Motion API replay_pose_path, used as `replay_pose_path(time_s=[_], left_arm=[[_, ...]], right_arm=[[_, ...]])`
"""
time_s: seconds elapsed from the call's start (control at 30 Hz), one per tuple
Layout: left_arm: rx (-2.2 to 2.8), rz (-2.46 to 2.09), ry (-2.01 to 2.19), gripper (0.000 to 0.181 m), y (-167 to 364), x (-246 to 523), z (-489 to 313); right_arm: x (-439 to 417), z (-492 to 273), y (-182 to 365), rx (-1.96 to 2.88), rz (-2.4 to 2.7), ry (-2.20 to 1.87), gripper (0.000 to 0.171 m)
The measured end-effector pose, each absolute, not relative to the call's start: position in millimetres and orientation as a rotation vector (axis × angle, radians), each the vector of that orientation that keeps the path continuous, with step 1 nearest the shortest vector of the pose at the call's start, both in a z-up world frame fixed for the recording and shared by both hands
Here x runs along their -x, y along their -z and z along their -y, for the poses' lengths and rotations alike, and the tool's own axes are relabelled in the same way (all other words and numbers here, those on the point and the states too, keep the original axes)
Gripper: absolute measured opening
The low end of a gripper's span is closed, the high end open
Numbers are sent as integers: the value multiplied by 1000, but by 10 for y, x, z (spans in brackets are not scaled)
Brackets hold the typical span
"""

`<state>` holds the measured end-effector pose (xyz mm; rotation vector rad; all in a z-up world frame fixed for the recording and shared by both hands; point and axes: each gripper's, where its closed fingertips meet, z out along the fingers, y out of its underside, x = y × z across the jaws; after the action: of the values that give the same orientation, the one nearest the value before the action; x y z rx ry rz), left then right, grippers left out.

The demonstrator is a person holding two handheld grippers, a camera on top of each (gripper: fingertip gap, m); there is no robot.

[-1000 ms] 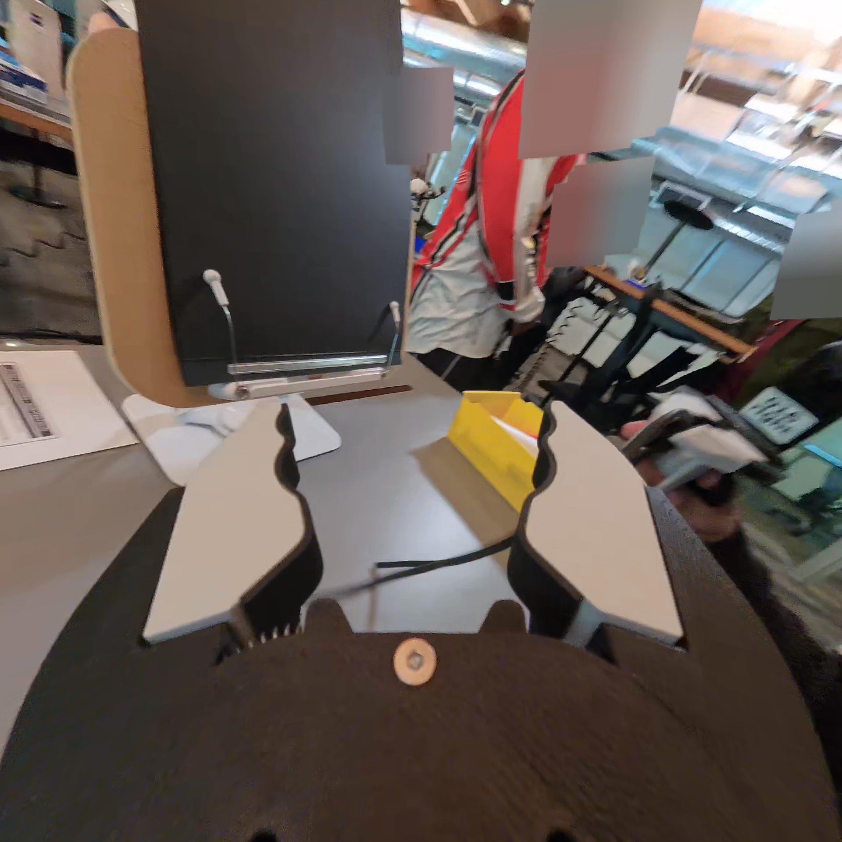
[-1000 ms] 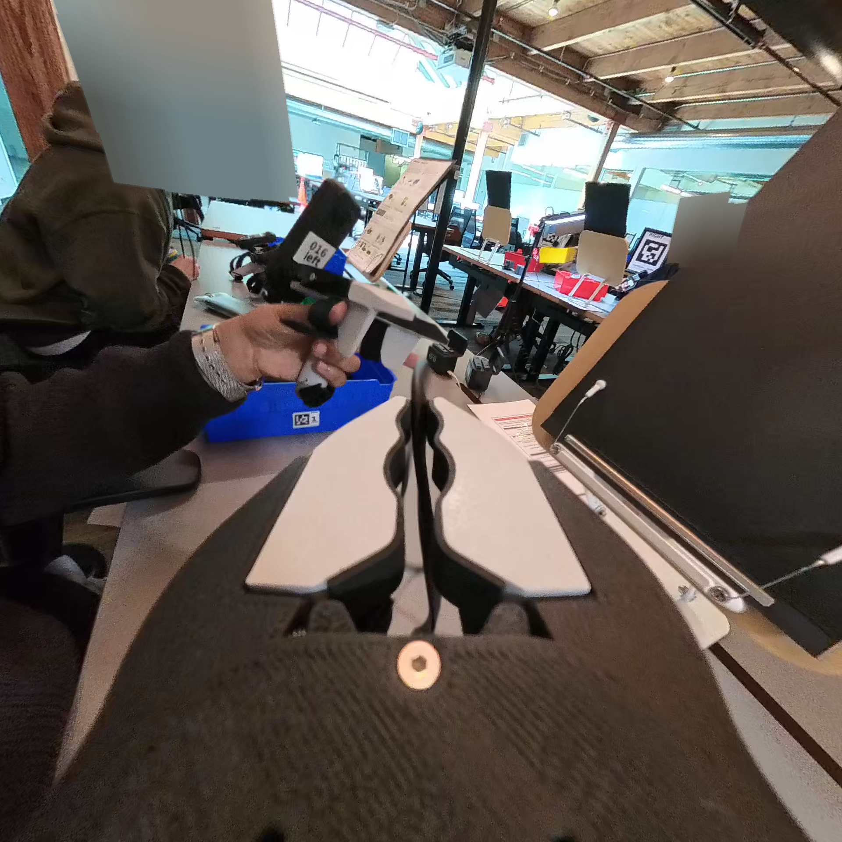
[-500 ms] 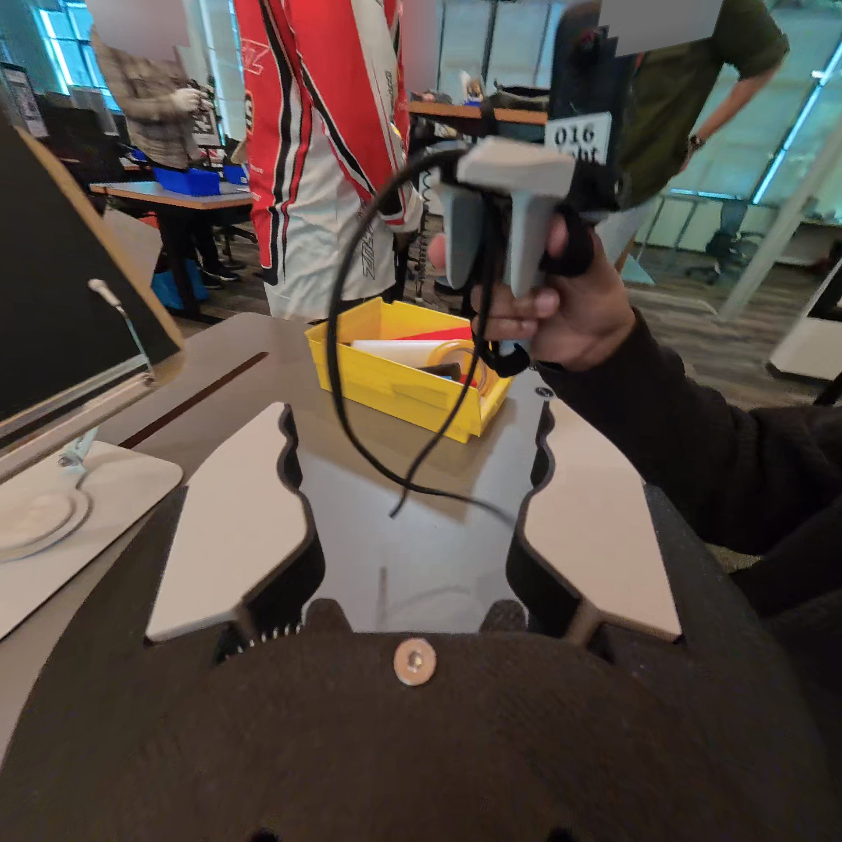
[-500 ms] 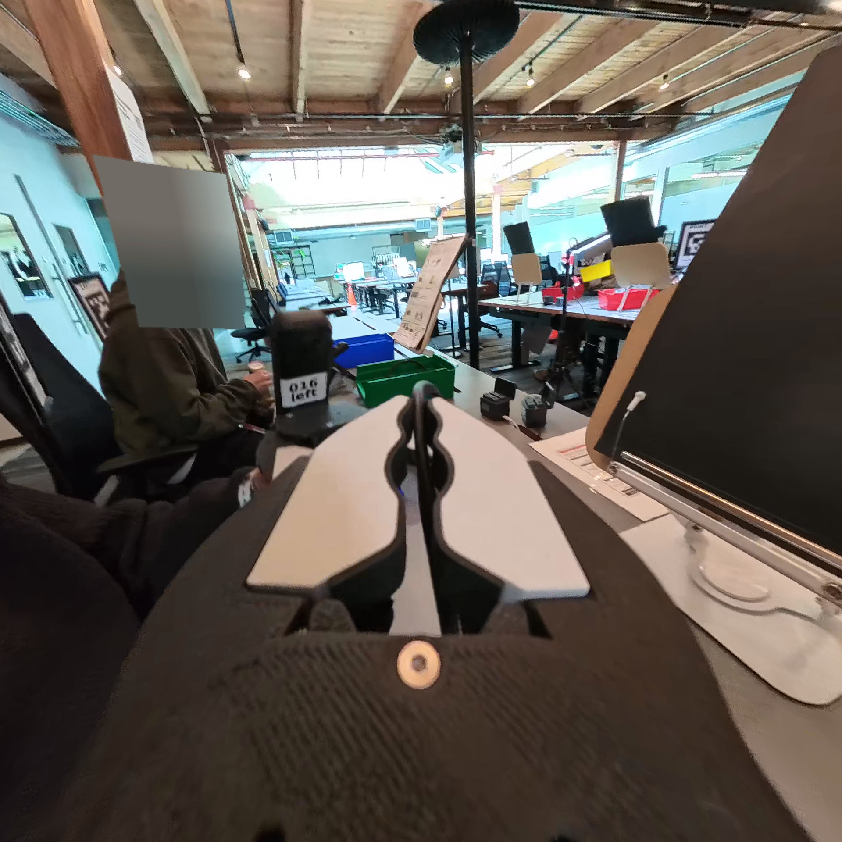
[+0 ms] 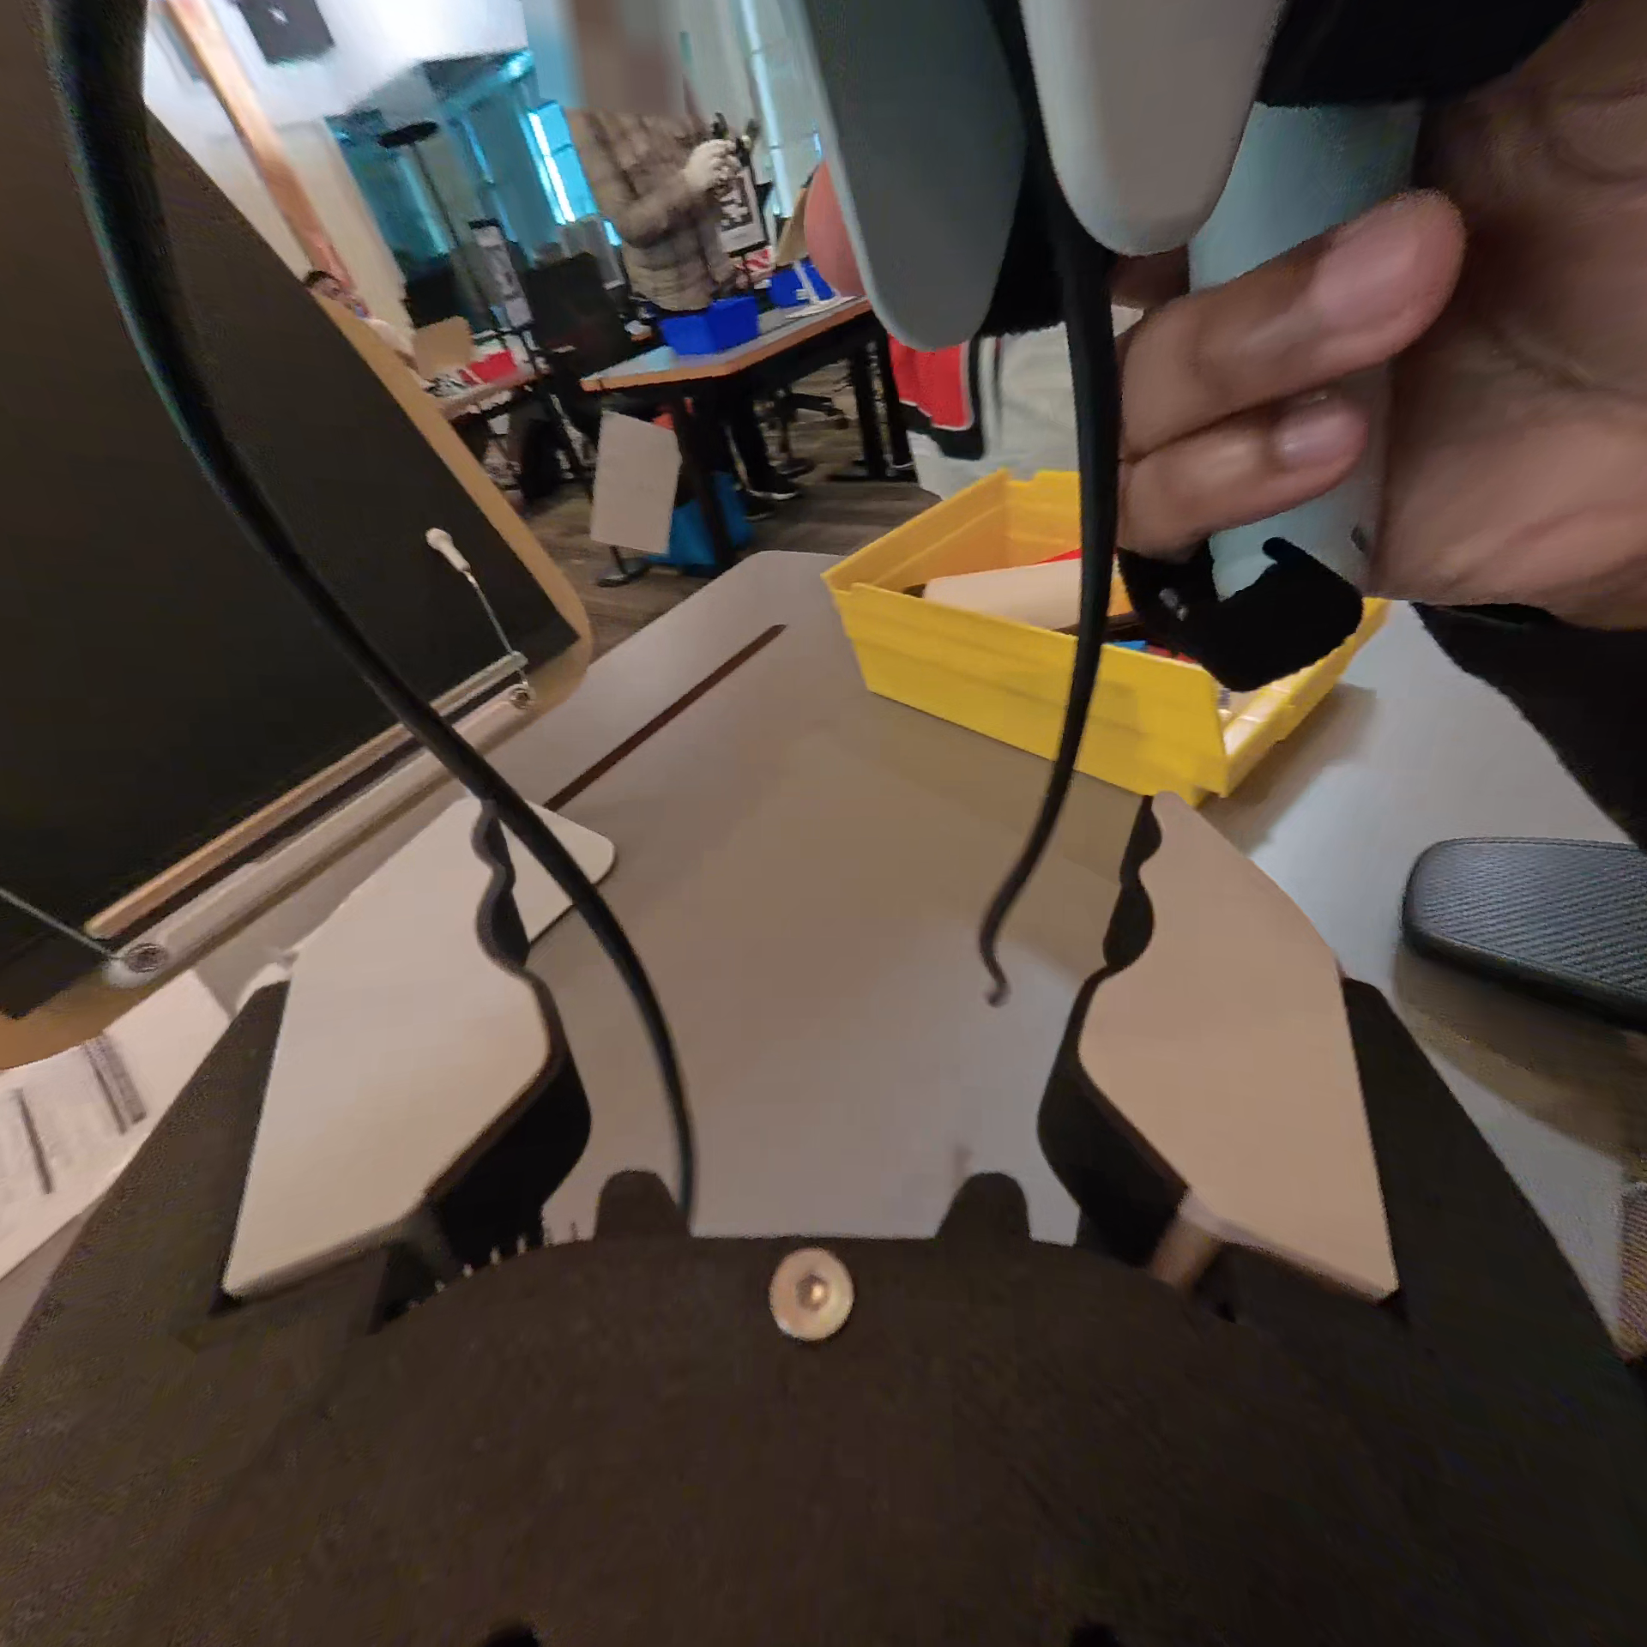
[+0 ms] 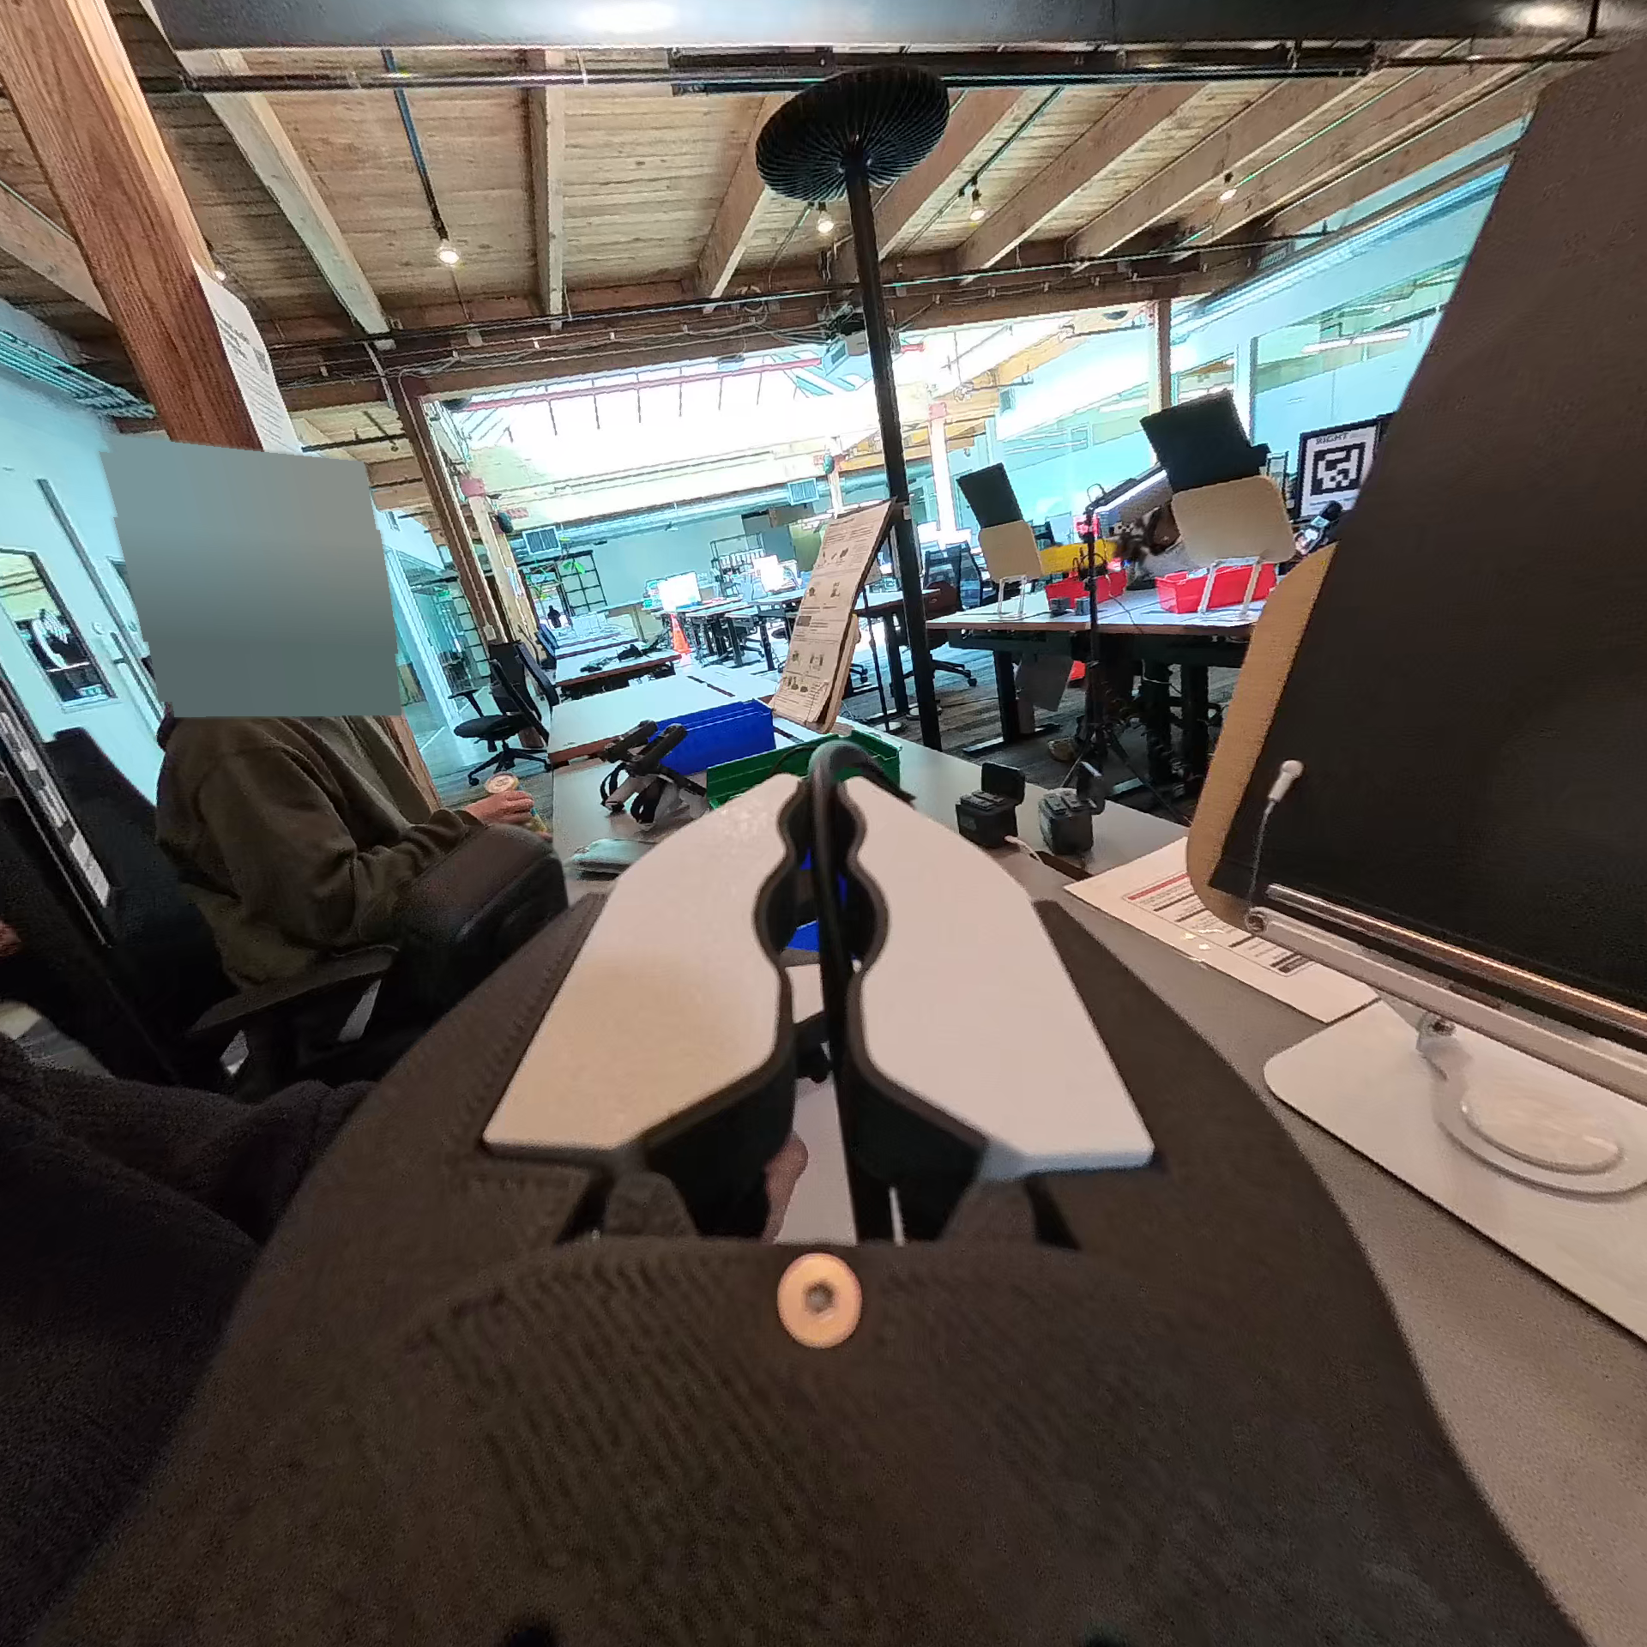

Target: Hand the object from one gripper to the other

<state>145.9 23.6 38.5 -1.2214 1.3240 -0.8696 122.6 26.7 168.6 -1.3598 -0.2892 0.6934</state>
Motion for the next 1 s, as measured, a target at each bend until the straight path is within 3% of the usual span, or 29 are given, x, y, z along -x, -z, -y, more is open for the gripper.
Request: replay_pose_path(time_s=[0.3,0.47,0.63,0.8,1.0], left_arm=[[1204,-1255,913,128,-480,-1416,-250],[1181,-1380,982,112,-296,-1500,7],[1111,-1360,860,84,-301,-1497,-17],[1097,-1347,849,78,-321,-1488,-30],[1053,-1333,871,41,-391,-1445,-8]], right_arm=[[-1224,-228,-1765,1312,250,-712,5],[-1174,-239,-1751,1311,248,-721,5],[-1074,-206,-1759,1305,265,-787,4],[-993,-179,-1766,1301,277,-833,4],[-968,-170,-1768,1296,280,-848,4]])
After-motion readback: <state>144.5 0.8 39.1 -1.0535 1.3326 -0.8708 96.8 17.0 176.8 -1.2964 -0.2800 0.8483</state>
